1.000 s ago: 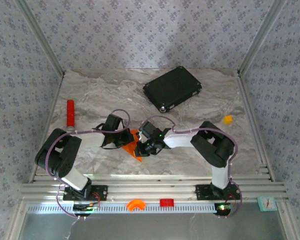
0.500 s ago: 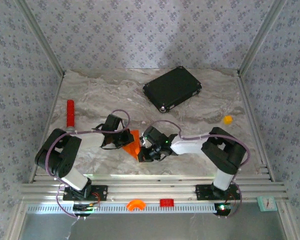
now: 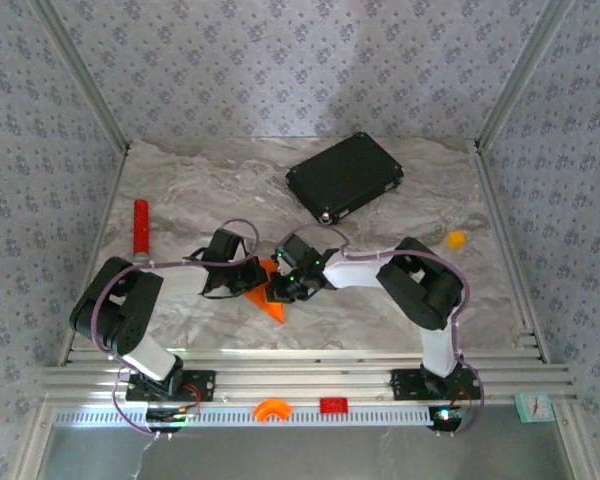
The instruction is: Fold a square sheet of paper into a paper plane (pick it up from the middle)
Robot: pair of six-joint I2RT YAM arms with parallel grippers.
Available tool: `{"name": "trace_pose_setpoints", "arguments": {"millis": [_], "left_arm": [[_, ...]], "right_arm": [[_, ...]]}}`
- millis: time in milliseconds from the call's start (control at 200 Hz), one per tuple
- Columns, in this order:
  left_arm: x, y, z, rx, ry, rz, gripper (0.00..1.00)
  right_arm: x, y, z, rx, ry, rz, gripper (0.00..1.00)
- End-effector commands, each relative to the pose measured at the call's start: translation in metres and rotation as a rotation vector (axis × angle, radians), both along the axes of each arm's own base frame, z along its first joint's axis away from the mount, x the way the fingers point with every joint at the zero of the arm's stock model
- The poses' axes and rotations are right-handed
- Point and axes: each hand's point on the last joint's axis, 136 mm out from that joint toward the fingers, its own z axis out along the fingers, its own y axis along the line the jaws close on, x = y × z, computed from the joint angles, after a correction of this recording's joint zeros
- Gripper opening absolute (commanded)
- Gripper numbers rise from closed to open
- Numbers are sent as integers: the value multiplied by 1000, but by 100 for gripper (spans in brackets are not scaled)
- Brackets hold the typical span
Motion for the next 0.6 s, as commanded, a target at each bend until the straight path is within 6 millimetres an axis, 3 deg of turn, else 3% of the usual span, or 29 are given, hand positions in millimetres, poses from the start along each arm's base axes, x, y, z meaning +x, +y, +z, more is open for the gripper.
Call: {"name": "trace_pose_setpoints", "arguments": {"millis": [0, 165, 335, 475, 595], "left_arm": [[-13, 22, -27, 102, 71, 41, 0], [-14, 24, -32, 110, 85, 43, 0], [-14, 26, -33, 109, 95, 51, 0], [-14, 25, -31, 100, 88, 49, 0], [-14, 24, -30, 93, 85, 45, 0]], "right_arm": [[-31, -32, -33, -107, 96, -12, 3], [-61, -30, -23, -62, 112, 60, 4], [-80, -40, -23, -61, 121, 64, 4], [-77, -40, 0, -2, 79, 46, 4], [-56, -35, 35, 56, -11, 8, 4]]}}
